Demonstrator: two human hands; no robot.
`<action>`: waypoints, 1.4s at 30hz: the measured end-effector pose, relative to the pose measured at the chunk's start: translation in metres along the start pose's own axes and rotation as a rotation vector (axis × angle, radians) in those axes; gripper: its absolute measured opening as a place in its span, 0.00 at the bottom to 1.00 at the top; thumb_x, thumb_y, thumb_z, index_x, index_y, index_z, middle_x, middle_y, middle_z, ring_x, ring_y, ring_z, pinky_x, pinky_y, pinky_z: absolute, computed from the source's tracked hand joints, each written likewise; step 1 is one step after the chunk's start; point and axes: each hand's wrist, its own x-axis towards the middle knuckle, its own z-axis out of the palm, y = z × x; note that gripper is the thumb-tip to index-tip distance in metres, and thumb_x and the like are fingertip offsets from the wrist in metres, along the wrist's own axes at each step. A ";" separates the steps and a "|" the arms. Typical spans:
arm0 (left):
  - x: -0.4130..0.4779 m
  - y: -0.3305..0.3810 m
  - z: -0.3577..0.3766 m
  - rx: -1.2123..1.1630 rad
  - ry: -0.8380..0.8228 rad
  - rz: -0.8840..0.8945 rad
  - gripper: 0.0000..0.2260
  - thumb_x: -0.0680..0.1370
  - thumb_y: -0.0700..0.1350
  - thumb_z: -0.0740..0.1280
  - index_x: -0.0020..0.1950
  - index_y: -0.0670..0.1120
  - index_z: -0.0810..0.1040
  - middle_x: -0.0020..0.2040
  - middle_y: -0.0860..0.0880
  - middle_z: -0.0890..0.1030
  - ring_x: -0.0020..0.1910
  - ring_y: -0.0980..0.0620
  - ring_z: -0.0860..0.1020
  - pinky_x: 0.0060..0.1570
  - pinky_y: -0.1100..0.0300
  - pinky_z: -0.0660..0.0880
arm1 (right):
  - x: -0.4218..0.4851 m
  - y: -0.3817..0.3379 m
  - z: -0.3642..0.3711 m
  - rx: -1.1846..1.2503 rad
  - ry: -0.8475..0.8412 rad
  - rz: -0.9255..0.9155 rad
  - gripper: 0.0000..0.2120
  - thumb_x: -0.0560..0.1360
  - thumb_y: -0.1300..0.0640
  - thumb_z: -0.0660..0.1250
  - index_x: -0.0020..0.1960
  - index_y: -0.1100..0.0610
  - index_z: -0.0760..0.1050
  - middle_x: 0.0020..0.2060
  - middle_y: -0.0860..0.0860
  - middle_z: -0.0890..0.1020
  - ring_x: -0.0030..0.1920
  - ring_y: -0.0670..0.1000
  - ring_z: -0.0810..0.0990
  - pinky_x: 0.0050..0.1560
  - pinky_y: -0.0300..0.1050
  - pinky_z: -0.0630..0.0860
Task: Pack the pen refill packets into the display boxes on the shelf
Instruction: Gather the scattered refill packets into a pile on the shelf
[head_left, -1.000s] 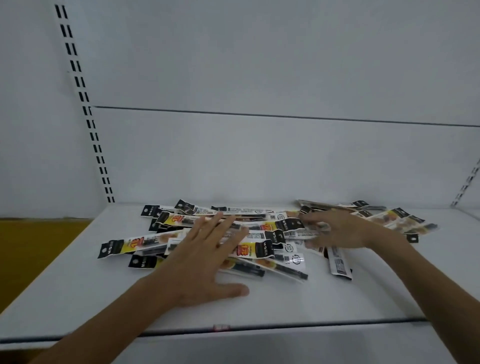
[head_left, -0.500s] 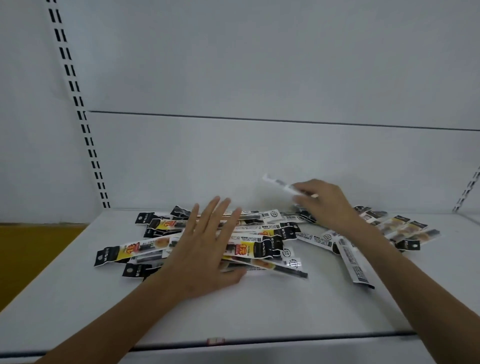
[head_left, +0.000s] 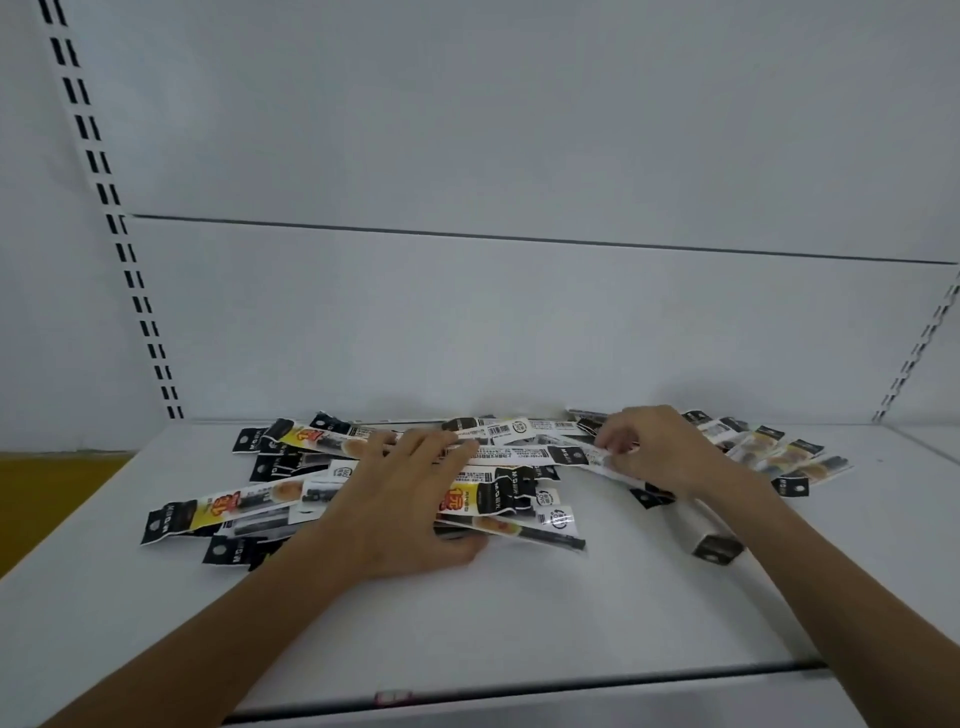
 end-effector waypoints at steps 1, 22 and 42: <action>0.000 0.001 -0.001 0.006 -0.008 -0.008 0.39 0.65 0.71 0.51 0.71 0.52 0.64 0.69 0.50 0.69 0.68 0.50 0.66 0.66 0.46 0.59 | 0.004 -0.001 0.000 -0.057 0.022 -0.039 0.15 0.70 0.60 0.71 0.56 0.52 0.77 0.48 0.47 0.79 0.55 0.50 0.77 0.54 0.42 0.73; -0.014 -0.015 0.002 0.013 0.054 0.007 0.33 0.68 0.70 0.55 0.67 0.51 0.69 0.61 0.49 0.76 0.60 0.48 0.75 0.60 0.46 0.70 | 0.033 0.024 0.002 -0.354 0.010 -0.051 0.16 0.77 0.45 0.61 0.56 0.55 0.67 0.48 0.51 0.76 0.48 0.53 0.74 0.46 0.47 0.69; -0.024 -0.032 -0.021 0.093 0.336 -0.078 0.34 0.68 0.65 0.61 0.65 0.44 0.69 0.64 0.42 0.73 0.64 0.44 0.68 0.64 0.47 0.62 | 0.050 -0.150 0.034 0.036 -0.228 -0.499 0.29 0.71 0.43 0.69 0.66 0.54 0.67 0.55 0.50 0.78 0.54 0.50 0.76 0.54 0.45 0.73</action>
